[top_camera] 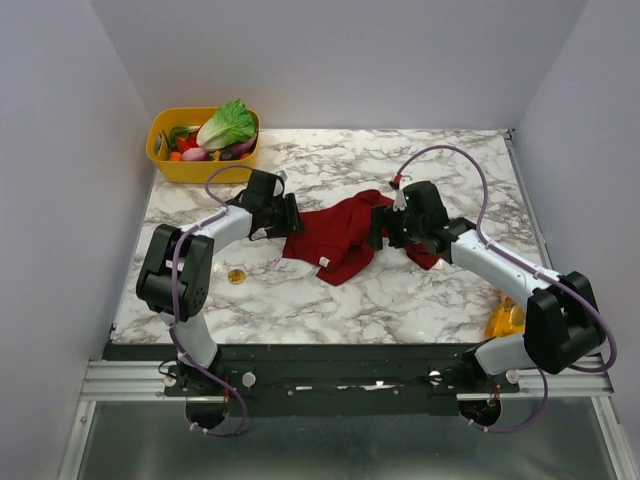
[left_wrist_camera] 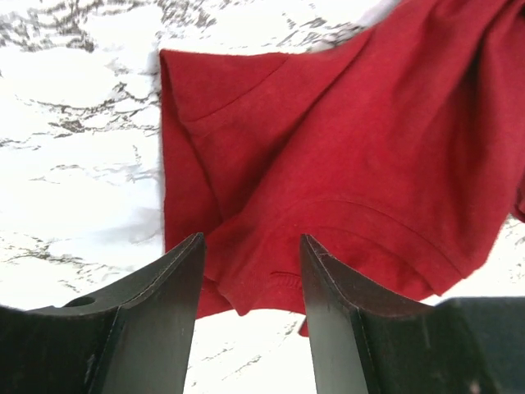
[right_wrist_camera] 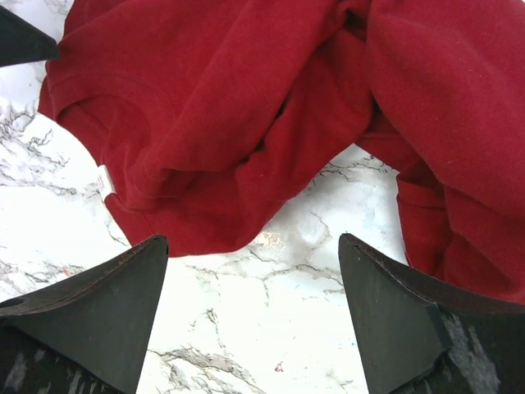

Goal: Pin the brooch onto the clothing

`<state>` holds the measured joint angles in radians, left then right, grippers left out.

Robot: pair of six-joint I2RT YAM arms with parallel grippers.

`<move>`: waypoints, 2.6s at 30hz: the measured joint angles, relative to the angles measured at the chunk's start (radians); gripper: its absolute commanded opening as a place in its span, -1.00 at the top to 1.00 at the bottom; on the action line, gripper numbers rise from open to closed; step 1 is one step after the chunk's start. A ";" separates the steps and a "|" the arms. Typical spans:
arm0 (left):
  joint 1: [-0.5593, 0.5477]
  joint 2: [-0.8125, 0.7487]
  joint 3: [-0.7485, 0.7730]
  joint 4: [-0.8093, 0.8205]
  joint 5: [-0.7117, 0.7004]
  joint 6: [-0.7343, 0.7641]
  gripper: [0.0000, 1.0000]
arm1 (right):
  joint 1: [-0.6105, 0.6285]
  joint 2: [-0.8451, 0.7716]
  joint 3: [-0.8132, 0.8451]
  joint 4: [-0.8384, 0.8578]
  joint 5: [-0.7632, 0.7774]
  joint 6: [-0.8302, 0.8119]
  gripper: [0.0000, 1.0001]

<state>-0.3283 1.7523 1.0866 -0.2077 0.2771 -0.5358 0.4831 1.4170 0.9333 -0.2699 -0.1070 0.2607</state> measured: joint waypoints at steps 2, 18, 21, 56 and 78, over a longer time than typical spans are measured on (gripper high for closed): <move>0.000 0.019 0.000 -0.001 0.000 -0.003 -0.17 | 0.000 0.000 -0.002 0.002 0.000 0.000 -0.85; -0.006 -0.025 -0.040 0.060 0.081 -0.038 1.00 | 0.017 -0.024 -0.017 0.006 -0.003 -0.010 -0.84; -0.008 -0.151 -0.039 0.064 0.093 -0.055 1.00 | 0.048 -0.049 -0.017 0.006 -0.011 -0.020 -0.83; -0.314 -0.467 0.346 -0.084 -0.224 -0.199 1.00 | 0.541 -0.251 -0.102 0.276 0.200 0.001 -0.48; -0.260 -0.546 0.177 -0.179 -0.408 -0.195 1.00 | 0.583 0.203 -0.113 0.140 0.277 0.026 -0.20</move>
<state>-0.5884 1.2064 1.2636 -0.3870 -0.1310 -0.7307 1.0660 1.6203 0.8200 -0.1299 0.1703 0.2871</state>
